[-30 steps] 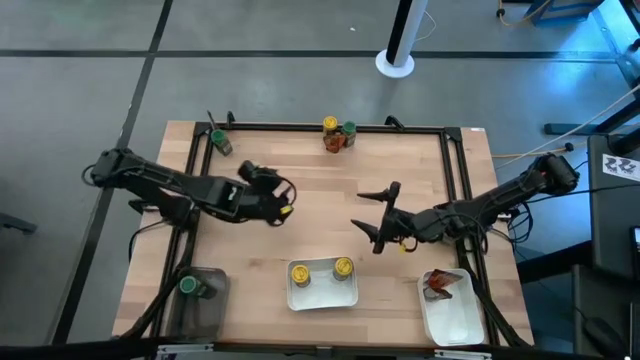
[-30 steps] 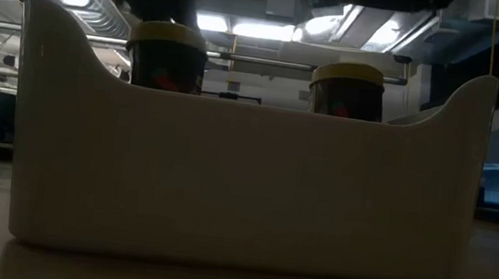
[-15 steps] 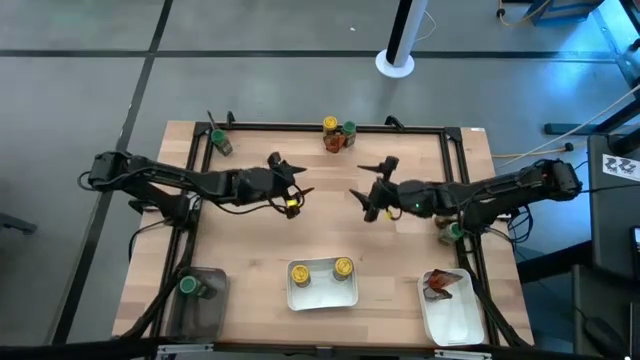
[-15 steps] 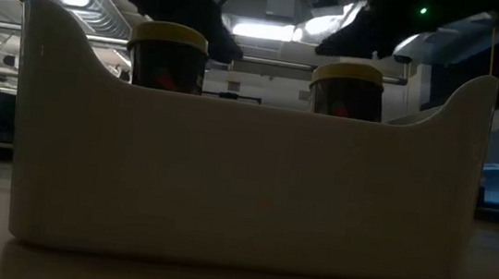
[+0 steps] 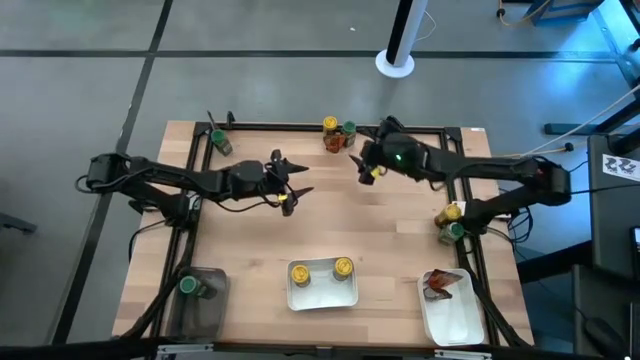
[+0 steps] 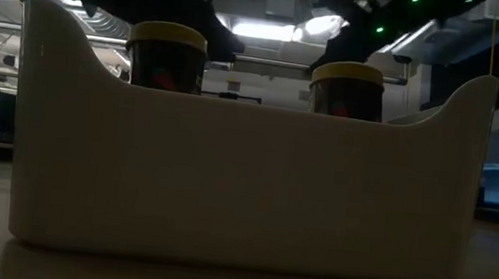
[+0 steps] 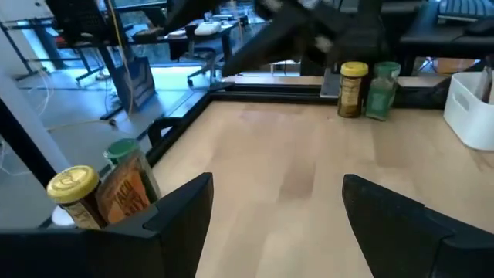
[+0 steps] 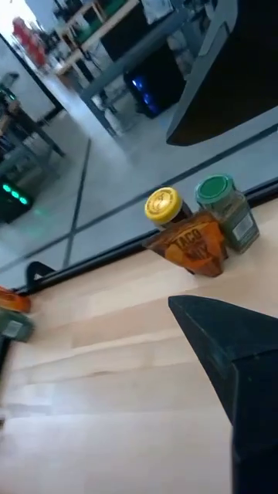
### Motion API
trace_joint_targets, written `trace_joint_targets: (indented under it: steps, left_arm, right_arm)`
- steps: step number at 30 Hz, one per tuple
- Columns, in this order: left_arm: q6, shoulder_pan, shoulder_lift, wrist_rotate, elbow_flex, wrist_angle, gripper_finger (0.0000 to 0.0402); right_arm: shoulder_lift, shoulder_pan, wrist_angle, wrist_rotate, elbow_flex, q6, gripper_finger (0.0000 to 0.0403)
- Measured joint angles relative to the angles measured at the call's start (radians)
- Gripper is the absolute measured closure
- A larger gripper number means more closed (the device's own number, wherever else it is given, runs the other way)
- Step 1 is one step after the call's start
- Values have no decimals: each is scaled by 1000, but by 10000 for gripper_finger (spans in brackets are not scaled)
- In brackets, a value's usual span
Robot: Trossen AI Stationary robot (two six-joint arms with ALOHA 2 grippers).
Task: Sort spices by type
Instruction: Put the right brown seasoning bag into the right white bin
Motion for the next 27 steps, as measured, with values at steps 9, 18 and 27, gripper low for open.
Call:
trace_joint_targets:
  steps: [9,18,27]
  left_arm:
    - [20,17,-53,-35,-10,-38,130]
    - [1,57,-53,-49,-10,-93,130]
    - [-7,63,-53,-49,-10,-98,130]
  right_arm:
    - [225,-182,-35,-151,182,-67,72]
    - [421,-296,-64,-238,292,-64,72]
    - [497,-335,-67,-325,294,-62,72]
